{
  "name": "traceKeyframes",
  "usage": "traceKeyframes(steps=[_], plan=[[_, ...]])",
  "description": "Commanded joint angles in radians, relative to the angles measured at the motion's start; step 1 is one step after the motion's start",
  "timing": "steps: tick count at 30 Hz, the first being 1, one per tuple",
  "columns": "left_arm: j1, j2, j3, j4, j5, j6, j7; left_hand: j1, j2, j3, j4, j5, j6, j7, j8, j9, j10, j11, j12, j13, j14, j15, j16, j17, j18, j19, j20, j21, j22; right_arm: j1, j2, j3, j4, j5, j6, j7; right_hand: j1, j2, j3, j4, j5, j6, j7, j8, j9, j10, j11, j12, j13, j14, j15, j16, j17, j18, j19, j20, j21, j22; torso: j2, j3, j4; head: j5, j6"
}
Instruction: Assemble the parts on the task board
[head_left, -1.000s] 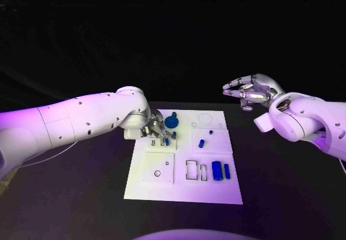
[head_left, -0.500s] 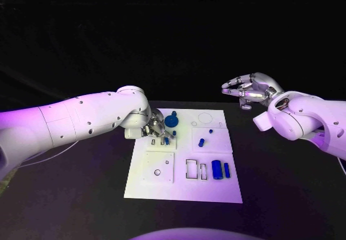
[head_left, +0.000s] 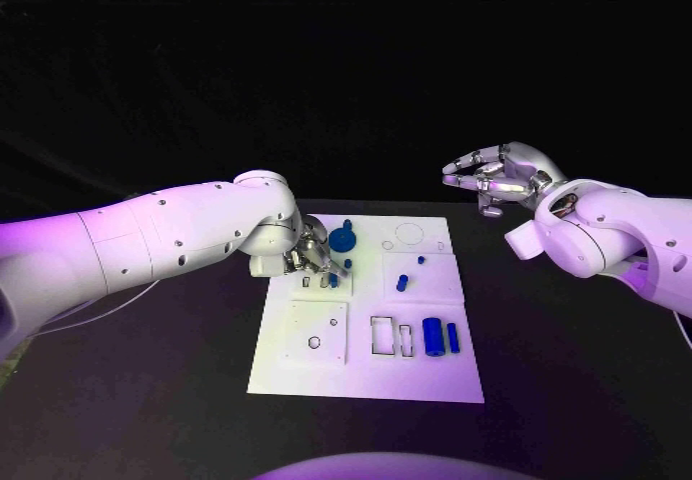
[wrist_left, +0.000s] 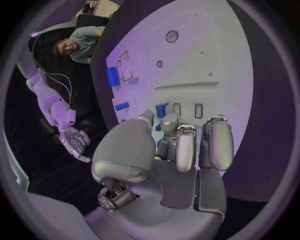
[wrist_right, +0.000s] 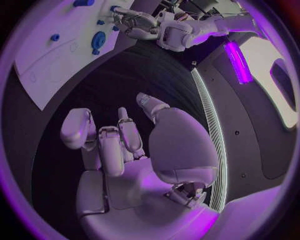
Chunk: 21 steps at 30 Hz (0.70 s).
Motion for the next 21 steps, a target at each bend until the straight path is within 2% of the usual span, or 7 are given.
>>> traceKeyframes(steps=[1, 4, 7, 8, 11, 14, 21], plan=[[0.0, 0.003, 0.0, -0.002, 0.022, -0.006, 0.003, 0.012, -0.003, 0.012, 0.0, -0.002, 0.004, 0.0, -0.003, -0.002, -0.006, 0.001, -0.004, 0.0, 0.097, 0.006, 0.003, 0.239, -0.009, -0.002, 0.007, 0.004, 0.0, 0.0, 0.001, 0.0, 0.0, -0.014, 0.014, 0.0, -0.006, 0.008, 0.002, 0.005, 0.003, -0.006, -0.001, 0.005, 0.002, -0.001, -0.001, -0.002, 0.002, 0.061, -0.007, -0.004, 0.059, 0.004, -0.007, -0.002, -0.005, 0.0, -0.001, 0.0005, 0.0002, 0.0, 0.0], [-0.001, 0.003, 0.0, -0.004, 0.027, -0.008, 0.004, 0.022, -0.007, 0.042, 0.0, -0.002, 0.005, -0.001, -0.005, -0.003, -0.007, 0.0, -0.006, -0.003, 0.097, 0.005, 0.003, 0.239, -0.009, -0.003, 0.008, 0.004, 0.0, 0.0, 0.003, -0.001, -0.001, -0.016, 0.015, -0.001, -0.006, 0.008, 0.002, 0.005, 0.003, -0.006, -0.001, 0.005, 0.002, -0.001, -0.001, -0.002, 0.002, 0.061, -0.007, -0.004, 0.059, 0.004, -0.007, -0.002, -0.005, 0.0, 0.0, 0.0001, 0.0001, -0.001, 0.0], [-0.001, 0.004, 0.0, -0.007, 0.034, -0.007, 0.006, 0.071, -0.019, 0.147, -0.009, -0.002, 0.002, -0.005, -0.013, -0.005, -0.015, -0.004, -0.014, -0.012, 0.098, 0.001, 0.003, 0.24, -0.009, -0.003, 0.005, 0.004, 0.001, -0.001, 0.004, -0.001, -0.003, -0.017, 0.017, -0.002, -0.006, 0.008, 0.002, 0.005, 0.003, -0.006, -0.001, 0.005, 0.002, -0.001, -0.001, -0.002, 0.002, 0.061, -0.007, -0.004, 0.059, 0.004, -0.007, -0.002, -0.005, 0.0, -0.001, -0.0002, 0.0005, 0.0, -0.002], [-0.001, 0.004, 0.0, -0.008, 0.036, -0.007, 0.006, 0.078, -0.028, 0.171, -0.008, -0.001, 0.002, -0.004, -0.014, -0.005, -0.016, -0.004, -0.014, -0.012, 0.098, 0.0, 0.003, 0.24, -0.009, -0.003, 0.004, 0.004, 0.001, -0.001, 0.004, -0.001, -0.003, -0.018, 0.018, -0.003, -0.006, 0.008, 0.002, 0.005, 0.003, -0.006, -0.001, 0.005, 0.002, -0.001, -0.001, -0.002, 0.002, 0.061, -0.007, -0.004, 0.059, 0.004, -0.007, -0.002, -0.005, 0.0, -0.001, -0.0003, 0.0006, 0.0, -0.002], [-0.001, 0.006, 0.0, -0.011, 0.038, -0.002, 0.007, 0.074, -0.093, 0.326, -0.002, -0.001, 0.007, -0.002, -0.012, 0.0, -0.016, 0.0, -0.018, -0.018, 0.098, 0.001, 0.004, 0.24, -0.008, -0.004, 0.004, 0.003, 0.001, -0.001, 0.004, -0.001, -0.003, -0.019, 0.019, -0.004, -0.006, 0.008, 0.002, 0.005, 0.003, -0.006, -0.001, 0.005, 0.002, -0.001, -0.001, -0.002, 0.002, 0.061, -0.007, -0.004, 0.059, 0.004, -0.007, -0.002, -0.005, 0.0, -0.002, 0.0006, 0.0011, 0.001, -0.004], [-0.001, 0.009, 0.0, -0.015, 0.04, 0.004, 0.009, 0.053, -0.141, 0.452, -0.022, -0.004, 0.006, -0.003, -0.002, 0.012, -0.013, -0.002, -0.018, -0.02, 0.098, 0.002, 0.004, 0.241, -0.009, -0.003, 0.006, 0.004, 0.004, -0.001, 0.005, -0.001, -0.003, -0.019, 0.019, -0.005, -0.006, 0.008, 0.002, 0.005, 0.003, -0.006, -0.001, 0.005, 0.002, -0.001, -0.001, -0.002, 0.002, 0.061, -0.007, -0.004, 0.059, 0.004, -0.007, -0.002, -0.005, 0.0, -0.001, 0.0005, 0.0002, 0.001, -0.001], [-0.007, 0.012, -0.001, -0.02, 0.037, 0.006, 0.02, 0.027, -0.17, 0.585, -0.084, -0.003, 0.002, -0.004, 0.013, 0.029, -0.008, -0.005, -0.018, -0.021, 0.098, 0.001, 0.005, 0.242, -0.009, -0.003, 0.006, 0.004, 0.006, -0.001, 0.005, -0.002, -0.001, -0.02, 0.017, -0.001, -0.005, 0.01, 0.002, 0.006, 0.004, -0.006, -0.002, 0.007, 0.003, 0.0, -0.001, -0.001, 0.003, 0.061, -0.007, -0.005, 0.056, 0.004, -0.008, -0.002, -0.006, -0.001, -0.001, 0.0005, 0.0, -0.002, -0.001]])
